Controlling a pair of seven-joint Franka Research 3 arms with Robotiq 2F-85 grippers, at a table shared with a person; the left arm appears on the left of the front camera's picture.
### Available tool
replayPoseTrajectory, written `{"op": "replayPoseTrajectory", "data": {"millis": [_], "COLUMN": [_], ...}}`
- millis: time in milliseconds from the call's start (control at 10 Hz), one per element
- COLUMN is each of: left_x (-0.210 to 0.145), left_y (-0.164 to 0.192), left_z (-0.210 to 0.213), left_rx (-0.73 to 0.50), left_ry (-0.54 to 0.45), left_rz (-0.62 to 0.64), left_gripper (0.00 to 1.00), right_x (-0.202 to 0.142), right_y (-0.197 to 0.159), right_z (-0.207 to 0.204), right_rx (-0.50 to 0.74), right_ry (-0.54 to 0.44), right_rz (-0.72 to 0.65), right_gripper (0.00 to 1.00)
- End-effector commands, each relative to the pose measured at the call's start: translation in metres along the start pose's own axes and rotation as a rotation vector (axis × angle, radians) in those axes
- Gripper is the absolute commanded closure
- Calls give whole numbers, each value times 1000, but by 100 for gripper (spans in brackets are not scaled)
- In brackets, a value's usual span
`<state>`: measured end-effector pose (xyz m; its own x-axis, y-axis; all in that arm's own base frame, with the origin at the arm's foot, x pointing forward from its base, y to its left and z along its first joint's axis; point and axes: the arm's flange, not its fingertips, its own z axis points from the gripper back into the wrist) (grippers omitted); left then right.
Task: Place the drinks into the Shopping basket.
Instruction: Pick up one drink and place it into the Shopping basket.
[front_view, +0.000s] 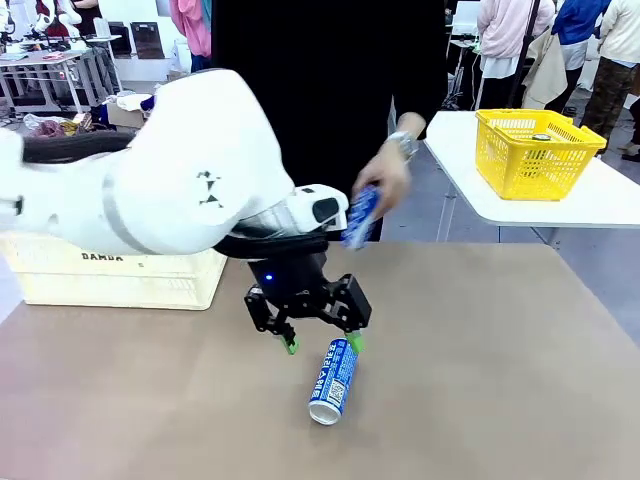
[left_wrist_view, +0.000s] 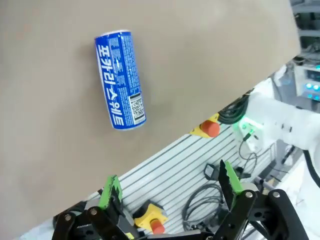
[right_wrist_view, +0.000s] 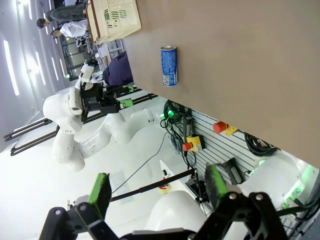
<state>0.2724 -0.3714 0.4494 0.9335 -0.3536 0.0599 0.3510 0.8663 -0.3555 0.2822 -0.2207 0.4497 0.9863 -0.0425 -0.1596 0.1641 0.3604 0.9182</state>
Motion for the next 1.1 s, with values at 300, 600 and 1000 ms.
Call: {"op": "replayPoseTrajectory", "data": {"millis": [300,600,1000], "left_x": [-54,-168,-275], "left_y": [148,206,249], "left_z": [161,229,261], "left_rx": [-155,-152,-243], "left_ry": [-81,-301,-520], "left_rz": [-101,131,496], "left_gripper": [0,0,0], "right_x": [-1,-1,-1], "right_y": [4,4,4], "right_z": [2,2,2], "right_rx": [6,6,6], "right_ry": [-2,-2,-2], "right_rz": [-14,-14,-14], "right_gripper": [0,0,0]}}
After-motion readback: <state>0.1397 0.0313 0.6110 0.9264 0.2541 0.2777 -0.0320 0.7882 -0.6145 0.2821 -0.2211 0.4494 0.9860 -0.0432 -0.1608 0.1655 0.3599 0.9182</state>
